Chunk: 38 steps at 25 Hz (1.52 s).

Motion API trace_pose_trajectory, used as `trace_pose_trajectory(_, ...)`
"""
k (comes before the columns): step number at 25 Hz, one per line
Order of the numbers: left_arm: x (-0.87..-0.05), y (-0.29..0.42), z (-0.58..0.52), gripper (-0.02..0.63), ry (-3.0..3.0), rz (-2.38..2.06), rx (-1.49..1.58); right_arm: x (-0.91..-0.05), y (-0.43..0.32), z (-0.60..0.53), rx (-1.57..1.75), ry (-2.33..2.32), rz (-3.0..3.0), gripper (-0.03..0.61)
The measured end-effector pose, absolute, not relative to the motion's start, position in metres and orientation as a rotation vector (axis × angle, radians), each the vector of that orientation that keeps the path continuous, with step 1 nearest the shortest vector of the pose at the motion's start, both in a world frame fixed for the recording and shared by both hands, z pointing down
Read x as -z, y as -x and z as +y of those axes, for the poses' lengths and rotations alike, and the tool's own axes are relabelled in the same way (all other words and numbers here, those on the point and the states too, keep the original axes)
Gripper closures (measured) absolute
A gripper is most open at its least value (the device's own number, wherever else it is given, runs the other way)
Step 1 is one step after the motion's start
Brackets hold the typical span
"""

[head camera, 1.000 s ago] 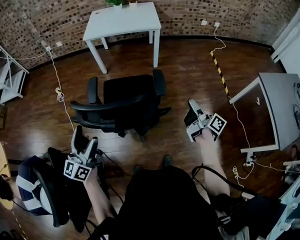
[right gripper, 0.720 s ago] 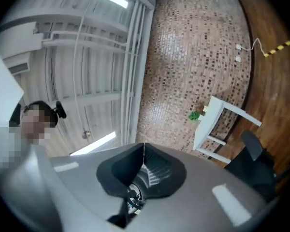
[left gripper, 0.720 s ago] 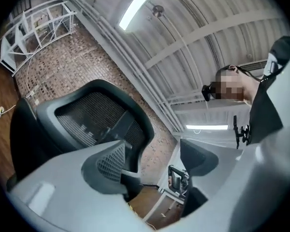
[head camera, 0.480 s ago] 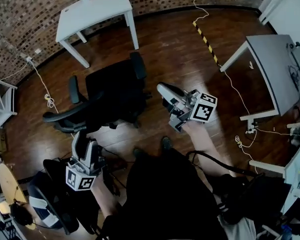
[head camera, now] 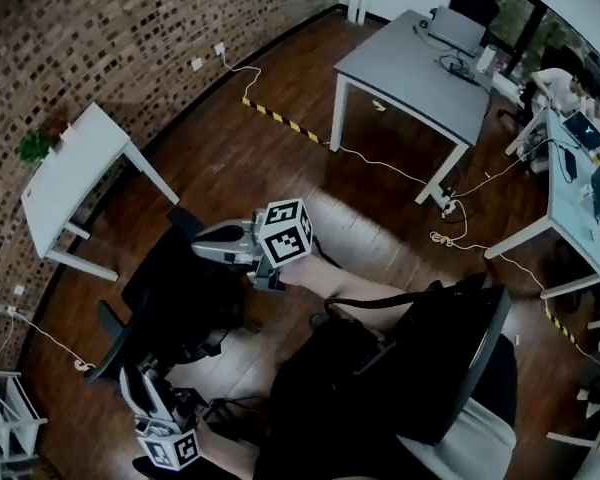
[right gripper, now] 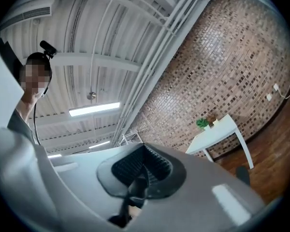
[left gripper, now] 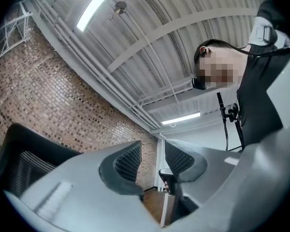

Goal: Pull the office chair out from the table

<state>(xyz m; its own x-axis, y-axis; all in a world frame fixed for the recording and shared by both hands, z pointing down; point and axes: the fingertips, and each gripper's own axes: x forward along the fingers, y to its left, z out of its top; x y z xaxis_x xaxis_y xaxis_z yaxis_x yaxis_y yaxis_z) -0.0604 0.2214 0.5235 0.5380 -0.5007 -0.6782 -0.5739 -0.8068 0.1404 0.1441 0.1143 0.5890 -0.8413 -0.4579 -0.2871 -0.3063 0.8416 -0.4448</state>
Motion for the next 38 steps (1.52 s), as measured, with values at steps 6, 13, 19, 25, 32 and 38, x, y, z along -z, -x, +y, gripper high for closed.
trace_pose_trajectory(6, -0.543, 0.056, 0.24, 0.376, 2.648, 0.729, -1.143, -0.652, -0.136, 0.116, 0.502, 0.626, 2.65, 0.575)
trace_pose_trajectory(13, -0.442, -0.049, 0.259, 0.376, 2.615, 0.674, -0.89, -0.555, -0.22, 0.136, 0.429, 0.536, 2.59, 0.575)
trace_pose_trajectory(19, -0.401, -0.06, 0.244, 0.377, 2.611, 0.85, -0.752, -0.486, -0.241, 0.151, 0.335, 0.523, 2.582, 0.575)
trace_pose_trajectory(25, -0.386, -0.034, 0.234, 0.377, 2.565, 1.022, -0.683, -0.438, -0.209, 0.166, 0.124, 0.51, 2.678, 0.575)
trace_pose_trajectory(32, -0.382, -0.028, 0.215, 0.38, 2.55, 1.069, -0.678, -0.428, -0.189, 0.164, -0.032, 0.504, 2.753, 0.575)
trace_pose_trajectory(38, -0.377, -0.029, 0.226, 0.387, 2.522, 1.075, -0.654, -0.42, -0.184, 0.18, -0.089, 0.48, 2.771, 0.575)
